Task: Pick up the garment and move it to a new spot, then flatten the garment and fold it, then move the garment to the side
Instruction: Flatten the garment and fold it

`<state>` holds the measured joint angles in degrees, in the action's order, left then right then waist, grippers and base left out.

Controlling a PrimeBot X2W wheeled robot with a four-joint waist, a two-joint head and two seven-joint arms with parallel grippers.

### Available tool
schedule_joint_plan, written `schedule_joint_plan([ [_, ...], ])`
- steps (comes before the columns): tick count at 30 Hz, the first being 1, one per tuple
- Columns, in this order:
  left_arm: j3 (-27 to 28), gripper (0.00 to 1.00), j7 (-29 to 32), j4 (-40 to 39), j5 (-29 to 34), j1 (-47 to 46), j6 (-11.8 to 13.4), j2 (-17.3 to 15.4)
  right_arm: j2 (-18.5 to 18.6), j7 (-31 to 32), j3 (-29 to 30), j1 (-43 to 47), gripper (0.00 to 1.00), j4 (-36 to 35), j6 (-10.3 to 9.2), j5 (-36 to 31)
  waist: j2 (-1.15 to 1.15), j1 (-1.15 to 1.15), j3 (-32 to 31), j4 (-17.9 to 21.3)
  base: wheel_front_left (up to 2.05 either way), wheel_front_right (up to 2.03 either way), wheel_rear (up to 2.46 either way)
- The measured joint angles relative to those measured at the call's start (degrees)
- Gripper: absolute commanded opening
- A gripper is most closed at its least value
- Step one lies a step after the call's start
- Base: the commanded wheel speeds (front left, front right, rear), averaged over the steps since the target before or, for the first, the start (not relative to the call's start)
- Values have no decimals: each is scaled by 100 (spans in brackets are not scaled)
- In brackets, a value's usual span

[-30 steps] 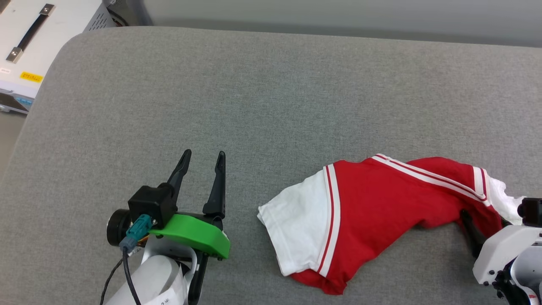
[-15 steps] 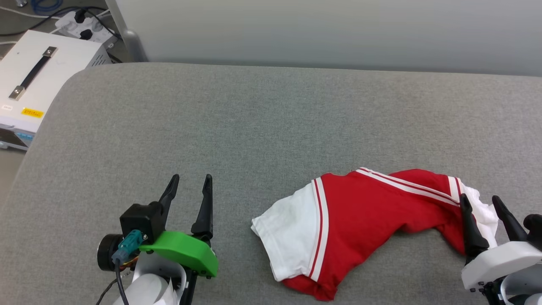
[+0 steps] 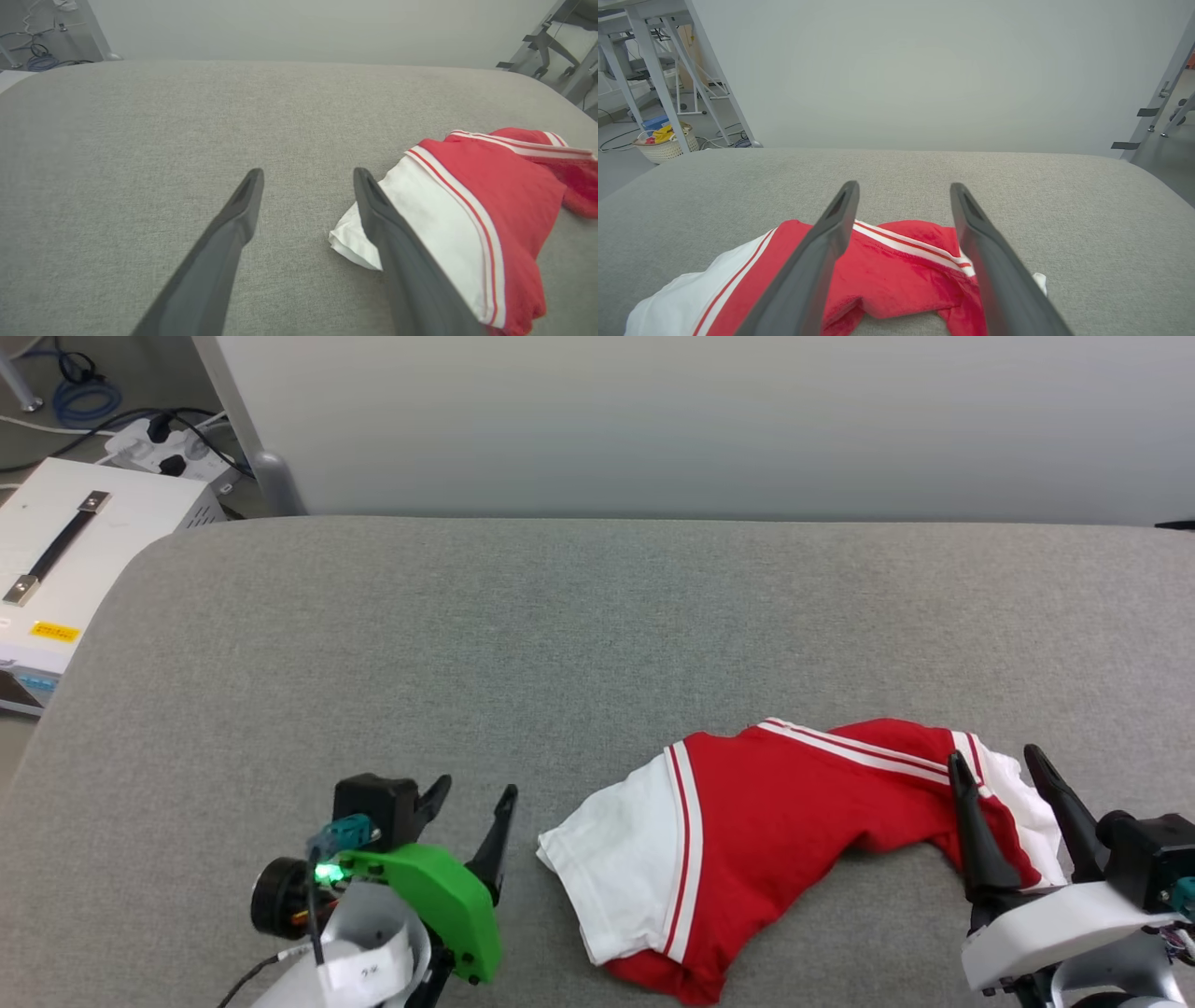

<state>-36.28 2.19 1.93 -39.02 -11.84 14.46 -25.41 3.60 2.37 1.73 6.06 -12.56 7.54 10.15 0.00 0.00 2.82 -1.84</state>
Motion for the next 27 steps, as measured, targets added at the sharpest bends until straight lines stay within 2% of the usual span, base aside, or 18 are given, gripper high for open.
schedule_joint_plan([
  [6,-419,100,1252,44,-187,-543,-254,-34,-25,10,-245,-38,100,-187,0,-22,0,0,236,148,0,0,0],
  [14,-955,100,2639,586,-159,-1422,-642,-136,-53,-113,-394,-268,100,-56,0,167,0,0,714,392,0,0,0],
  [23,-1578,100,3650,1338,131,-2125,-1295,-223,-55,-221,-485,-438,100,151,-1,327,0,0,1144,685,0,0,0],
  [24,-1800,87,3963,1432,178,-2371,-1601,-216,-52,-247,-475,-476,100,208,0,331,0,0,1229,755,0,0,0],
  [26,-1925,0,4110,1451,203,-2490,-1733,-214,-49,-263,-464,-502,100,232,0,338,0,0,1259,787,0,0,0],
  [27,-1942,0,4125,1459,202,-2507,-1763,-210,-49,-263,-457,-502,100,241,0,345,0,0,1260,792,0,0,0],
])
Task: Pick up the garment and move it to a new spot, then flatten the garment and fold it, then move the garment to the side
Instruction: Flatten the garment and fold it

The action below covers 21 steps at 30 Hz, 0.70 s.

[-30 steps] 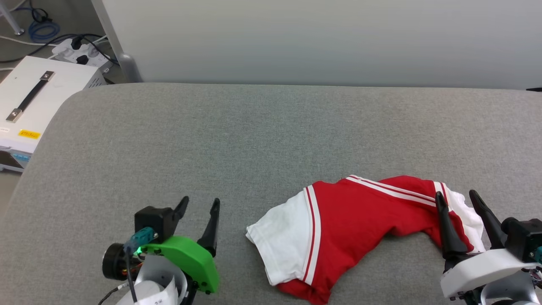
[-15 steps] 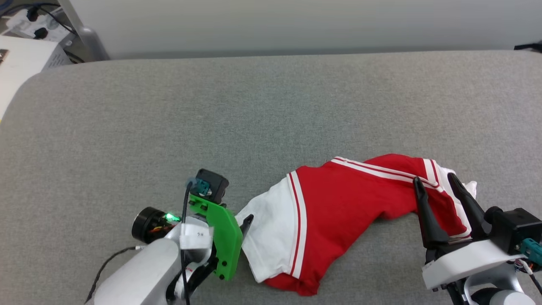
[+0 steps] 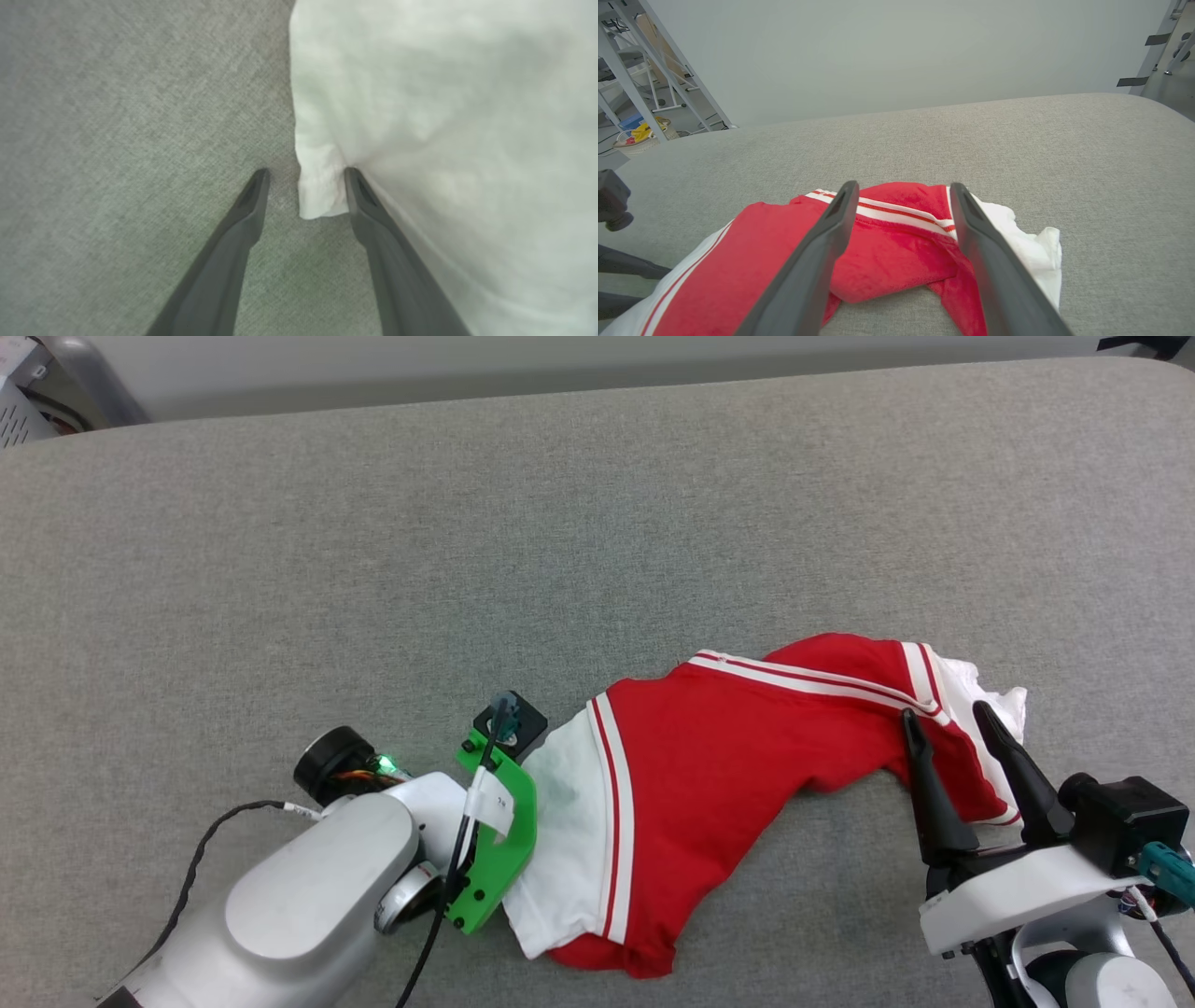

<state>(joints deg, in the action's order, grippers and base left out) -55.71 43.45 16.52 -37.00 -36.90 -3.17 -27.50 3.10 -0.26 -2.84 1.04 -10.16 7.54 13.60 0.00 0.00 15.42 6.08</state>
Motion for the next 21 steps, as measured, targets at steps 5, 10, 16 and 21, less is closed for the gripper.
schedule_joint_plan([
  [5,3,0,-354,63,-19,117,43,121,0,8,123,1,100,48,0,24,0,0,-104,-37,0,0,0],
  [10,288,0,-1172,-73,-29,480,456,113,-2,18,364,15,100,59,0,114,0,0,-262,-156,0,0,0],
  [16,767,0,-1889,-545,-41,837,1011,-89,15,111,923,46,100,204,0,237,0,0,-397,-371,0,0,0],
  [21,1010,0,-2294,-1027,-34,984,1269,-259,109,527,1593,124,100,615,0,480,0,0,-491,-558,0,0,0],
])
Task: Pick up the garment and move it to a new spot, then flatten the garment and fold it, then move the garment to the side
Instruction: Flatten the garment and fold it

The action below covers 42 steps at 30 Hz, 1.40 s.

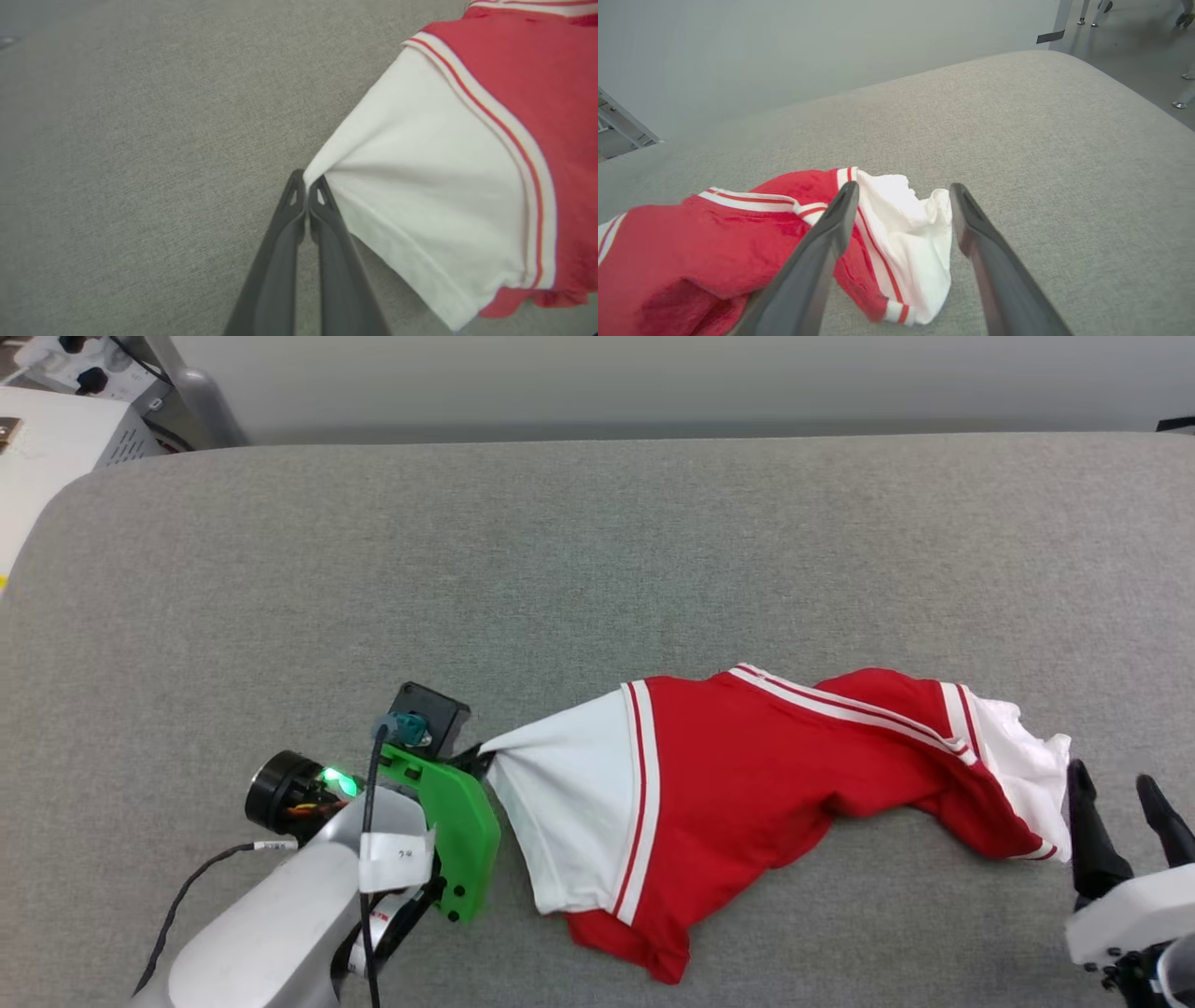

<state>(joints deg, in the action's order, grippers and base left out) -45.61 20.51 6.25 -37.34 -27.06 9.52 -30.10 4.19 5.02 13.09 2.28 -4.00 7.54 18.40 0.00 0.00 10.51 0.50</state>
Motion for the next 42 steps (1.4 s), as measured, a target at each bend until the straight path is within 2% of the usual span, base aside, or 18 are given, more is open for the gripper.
schedule_joint_plan([
  [1,135,0,-159,-283,15,55,154,-110,234,476,331,-1,100,414,0,183,0,0,-48,-94,0,0,0],
  [5,196,0,-288,-608,34,127,265,-182,742,1338,503,-15,100,1015,-1,441,0,0,-73,-213,0,0,0],
  [14,286,0,-381,-959,68,151,402,-226,1716,2777,-263,-852,100,1427,-1,958,0,0,164,-324,0,0,0],
  [21,318,0,-444,-1066,155,131,435,-220,2192,3282,-987,-1484,100,1844,-1,1143,0,0,465,-389,0,0,0],
  [28,350,0,-520,-1062,158,85,443,-207,2535,3431,-1675,-1739,100,2174,-9,1332,0,0,732,-444,0,0,0],
  [29,350,0,-531,-1055,158,85,443,-199,2563,3490,-1762,-1778,95,2209,-9,1399,0,0,760,-453,0,0,0],
  [30,349,0,-531,-1045,157,86,443,-200,2592,3543,-1800,-1807,44,2241,-10,1513,0,0,780,-460,0,0,0],
  [32,354,0,-535,-1040,153,87,445,-199,2651,3567,-1871,-1847,0,2265,-11,1625,0,0,793,-461,0,0,0],
  [38,412,0,-645,-1015,89,146,506,-210,2642,3472,-1990,-1916,0,2324,-10,1873,0,1,656,-393,0,0,0],
  [42,556,0,-791,-1035,12,209,598,-259,2613,3282,-1808,-1911,0,2167,-7,1922,0,1,498,-333,0,0,0],
])
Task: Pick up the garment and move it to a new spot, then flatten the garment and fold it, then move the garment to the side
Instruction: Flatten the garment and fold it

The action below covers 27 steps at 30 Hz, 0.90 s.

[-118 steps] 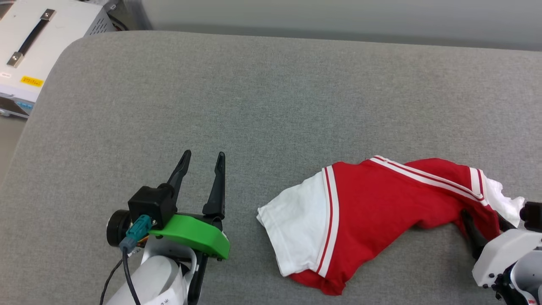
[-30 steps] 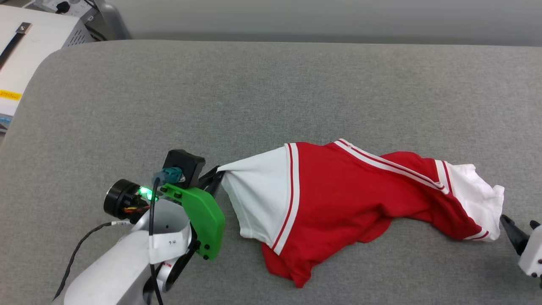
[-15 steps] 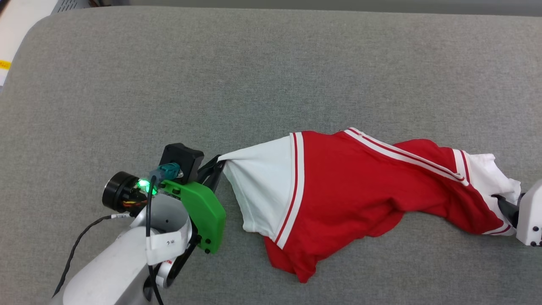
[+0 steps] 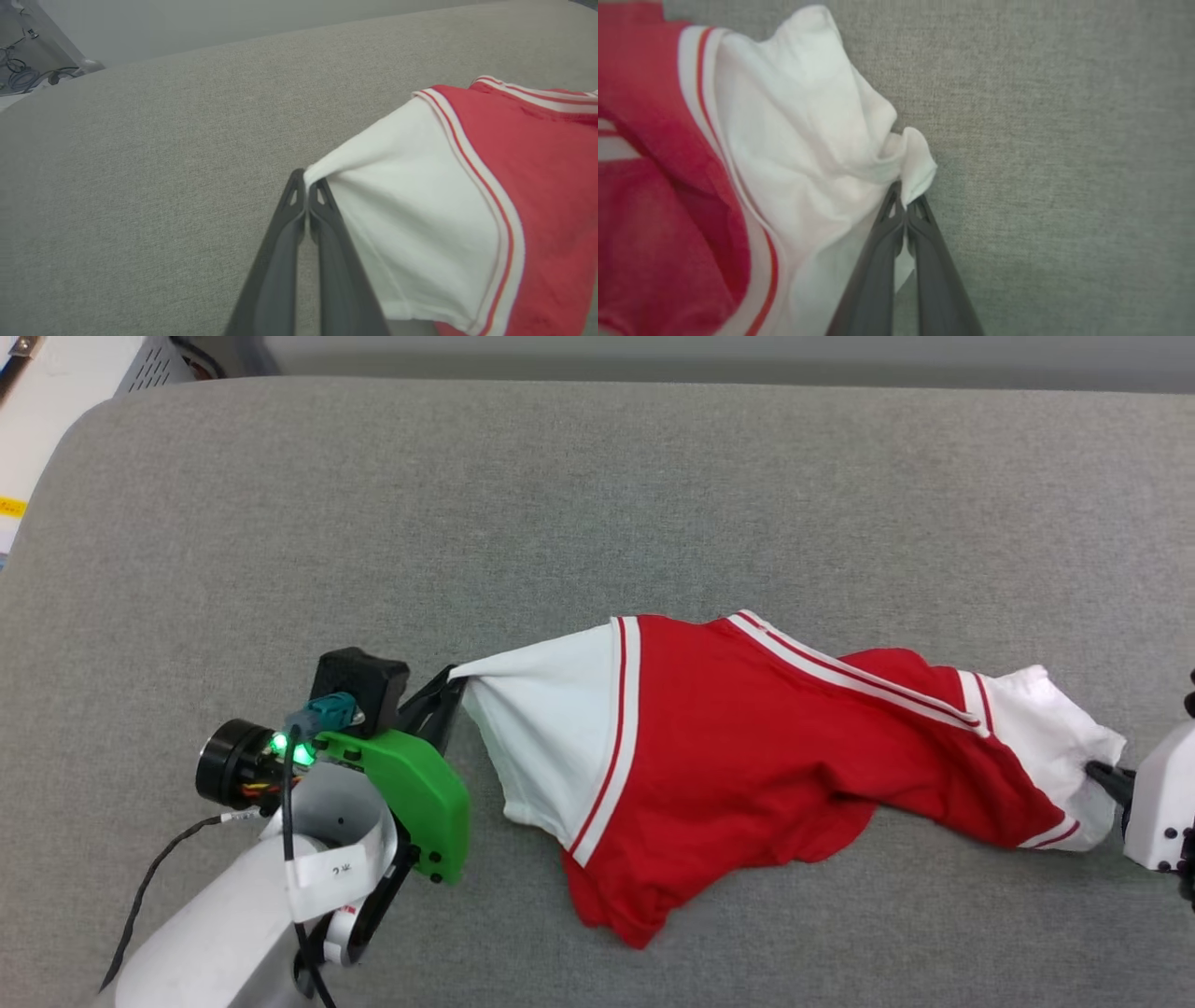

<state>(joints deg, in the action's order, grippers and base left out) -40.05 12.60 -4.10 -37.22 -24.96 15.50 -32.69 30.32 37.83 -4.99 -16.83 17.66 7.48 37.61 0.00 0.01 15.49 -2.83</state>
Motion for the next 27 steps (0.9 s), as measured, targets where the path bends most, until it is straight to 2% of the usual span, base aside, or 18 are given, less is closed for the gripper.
schedule_joint_plan([
  [6,561,0,-438,7,-226,52,224,-31,-52,-160,597,20,0,-695,1,-132,0,0,-290,107,0,0,0],
  [11,1004,0,-773,166,-477,14,242,-25,-258,-223,1040,-129,0,-1158,3,-532,0,0,-521,216,0,0,0],
  [19,1529,0,-1062,943,-837,-1173,-159,190,-650,-292,1220,-1142,0,-1348,4,-1306,0,-1,-682,395,0,0,0],
  [27,1601,0,-1138,2392,-745,-3122,-716,378,-913,-806,1318,-2969,0,-634,5,-2031,0,-1,-486,467,0,0,0],
])
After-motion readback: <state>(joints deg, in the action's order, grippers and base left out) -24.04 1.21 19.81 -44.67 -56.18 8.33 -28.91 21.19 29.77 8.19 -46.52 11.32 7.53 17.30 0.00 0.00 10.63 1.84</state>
